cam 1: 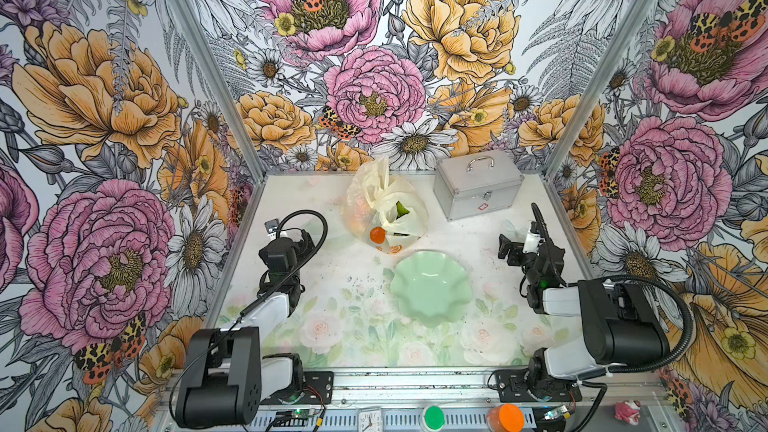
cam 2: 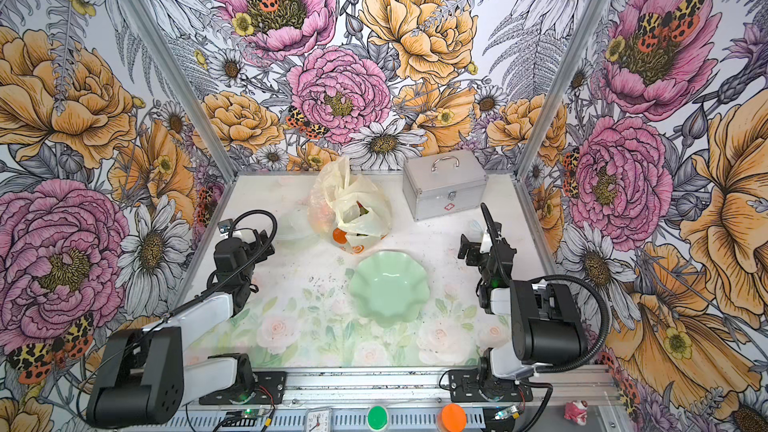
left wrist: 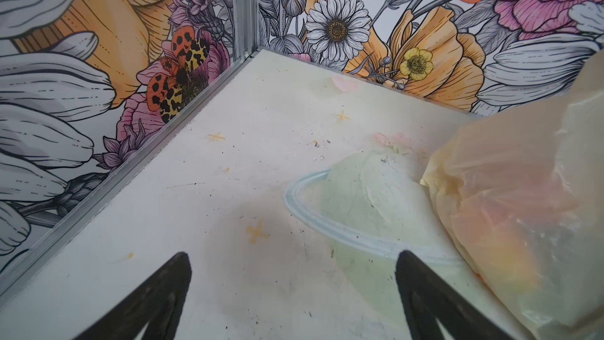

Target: Place the fruits into the plastic bag

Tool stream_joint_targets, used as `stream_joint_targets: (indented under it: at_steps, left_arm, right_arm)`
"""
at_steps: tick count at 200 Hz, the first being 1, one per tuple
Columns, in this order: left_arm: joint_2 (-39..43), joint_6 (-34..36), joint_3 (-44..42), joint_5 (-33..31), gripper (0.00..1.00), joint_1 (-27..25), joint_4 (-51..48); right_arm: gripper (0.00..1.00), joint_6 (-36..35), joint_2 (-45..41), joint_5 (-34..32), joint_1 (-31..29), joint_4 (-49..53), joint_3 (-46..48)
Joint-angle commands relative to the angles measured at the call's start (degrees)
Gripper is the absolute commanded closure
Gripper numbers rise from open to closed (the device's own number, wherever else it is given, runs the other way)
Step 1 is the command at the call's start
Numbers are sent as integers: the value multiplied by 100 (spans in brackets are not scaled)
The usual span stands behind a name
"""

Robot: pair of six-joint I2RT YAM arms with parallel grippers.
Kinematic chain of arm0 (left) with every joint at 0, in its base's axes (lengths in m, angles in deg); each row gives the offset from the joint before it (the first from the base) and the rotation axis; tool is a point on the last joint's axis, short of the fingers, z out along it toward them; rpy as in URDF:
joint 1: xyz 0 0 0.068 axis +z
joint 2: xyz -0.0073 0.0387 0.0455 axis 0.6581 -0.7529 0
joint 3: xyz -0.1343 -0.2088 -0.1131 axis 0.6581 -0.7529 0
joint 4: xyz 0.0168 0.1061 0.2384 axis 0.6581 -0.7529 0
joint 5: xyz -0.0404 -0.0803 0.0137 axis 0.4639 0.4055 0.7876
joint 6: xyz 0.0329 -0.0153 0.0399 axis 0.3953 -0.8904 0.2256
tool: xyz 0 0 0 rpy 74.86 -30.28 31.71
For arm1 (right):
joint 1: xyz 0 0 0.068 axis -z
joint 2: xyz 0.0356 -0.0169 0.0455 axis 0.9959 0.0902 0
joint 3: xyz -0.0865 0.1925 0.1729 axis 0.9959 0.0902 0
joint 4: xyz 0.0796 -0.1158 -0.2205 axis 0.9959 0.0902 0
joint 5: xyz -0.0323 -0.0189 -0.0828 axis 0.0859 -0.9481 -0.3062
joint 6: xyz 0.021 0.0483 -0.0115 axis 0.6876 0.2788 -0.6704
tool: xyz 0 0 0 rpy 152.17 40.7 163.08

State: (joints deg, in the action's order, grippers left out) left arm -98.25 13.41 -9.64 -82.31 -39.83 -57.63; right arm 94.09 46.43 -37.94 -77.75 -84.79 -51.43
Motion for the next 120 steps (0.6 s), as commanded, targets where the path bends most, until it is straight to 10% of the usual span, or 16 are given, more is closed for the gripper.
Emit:
stream_joint_targets:
  at_steps: [1, 54, 120]
  left_arm:
    - [-375, 384, -24, 495, 1, 37, 1232]
    - [-1690, 709, -309, 900, 1, 129, 3319]
    - [-1595, 845, -123, 259, 1, -139, 2809]
  right_arm:
    - [1, -146, 87, -47, -81, -503, -143]
    - [0, -332, 76, -601, -385, 243, -504]
    - [0, -349, 80, -633, -401, 241, -502]
